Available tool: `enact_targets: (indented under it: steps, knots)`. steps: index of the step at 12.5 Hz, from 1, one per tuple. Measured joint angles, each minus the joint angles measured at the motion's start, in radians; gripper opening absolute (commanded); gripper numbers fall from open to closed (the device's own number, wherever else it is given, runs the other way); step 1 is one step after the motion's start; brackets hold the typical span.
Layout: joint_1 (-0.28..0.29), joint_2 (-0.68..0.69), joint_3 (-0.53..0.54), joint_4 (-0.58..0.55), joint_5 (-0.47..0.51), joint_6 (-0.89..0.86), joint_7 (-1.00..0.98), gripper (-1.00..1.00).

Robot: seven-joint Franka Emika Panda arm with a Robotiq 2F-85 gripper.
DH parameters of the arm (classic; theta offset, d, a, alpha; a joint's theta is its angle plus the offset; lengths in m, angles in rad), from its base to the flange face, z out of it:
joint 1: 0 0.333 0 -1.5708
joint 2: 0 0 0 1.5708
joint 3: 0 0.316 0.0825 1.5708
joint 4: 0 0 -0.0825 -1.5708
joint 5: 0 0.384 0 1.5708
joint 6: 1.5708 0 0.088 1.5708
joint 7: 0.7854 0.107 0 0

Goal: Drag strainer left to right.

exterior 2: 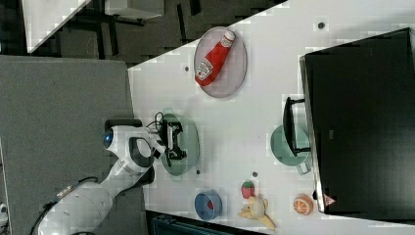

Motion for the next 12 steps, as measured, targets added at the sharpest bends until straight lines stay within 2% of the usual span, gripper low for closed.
enact_targets:
  steps: [4,8,9,12]
  knots:
    - [0.000,-0.037,-0.035,-0.035,-0.020,-0.006,0.000,1.00]
    - [-0.005,-0.122,-0.094,-0.135,0.005,0.028,-0.022,1.00]
    - [-0.005,-0.138,-0.120,-0.162,-0.020,0.029,-0.032,1.00]
    - [-0.038,-0.147,-0.172,-0.209,-0.026,0.028,-0.076,1.00]
